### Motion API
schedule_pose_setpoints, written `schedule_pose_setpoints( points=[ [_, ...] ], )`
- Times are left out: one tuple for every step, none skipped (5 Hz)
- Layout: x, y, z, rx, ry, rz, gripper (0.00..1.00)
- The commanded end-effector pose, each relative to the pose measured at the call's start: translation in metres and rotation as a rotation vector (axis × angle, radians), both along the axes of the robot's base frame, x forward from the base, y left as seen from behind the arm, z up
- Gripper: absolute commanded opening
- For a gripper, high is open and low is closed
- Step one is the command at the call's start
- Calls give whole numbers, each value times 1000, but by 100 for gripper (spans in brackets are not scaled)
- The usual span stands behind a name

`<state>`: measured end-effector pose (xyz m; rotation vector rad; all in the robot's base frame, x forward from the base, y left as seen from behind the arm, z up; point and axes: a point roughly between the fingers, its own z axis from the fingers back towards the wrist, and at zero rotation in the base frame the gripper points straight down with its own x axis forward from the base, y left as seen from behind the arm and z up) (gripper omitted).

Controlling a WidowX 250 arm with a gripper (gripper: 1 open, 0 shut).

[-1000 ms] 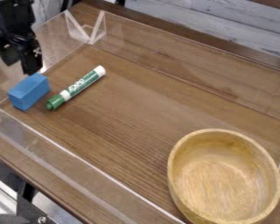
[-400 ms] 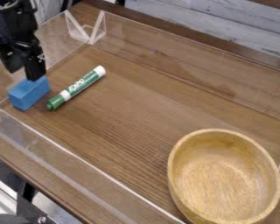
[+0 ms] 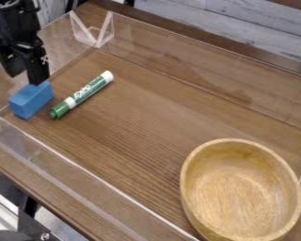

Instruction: Put the blue block in the brown bowl

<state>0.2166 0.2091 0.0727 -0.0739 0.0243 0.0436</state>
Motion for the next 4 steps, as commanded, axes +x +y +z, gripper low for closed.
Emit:
schedule_pose_setpoints(
  points=[
    [5, 8, 13, 28, -28, 17, 100],
    [5, 8, 13, 18, -20, 27, 100],
    [5, 8, 13, 8, -11, 35, 100],
    [5, 8, 12, -3, -4, 45, 100]
  ],
)
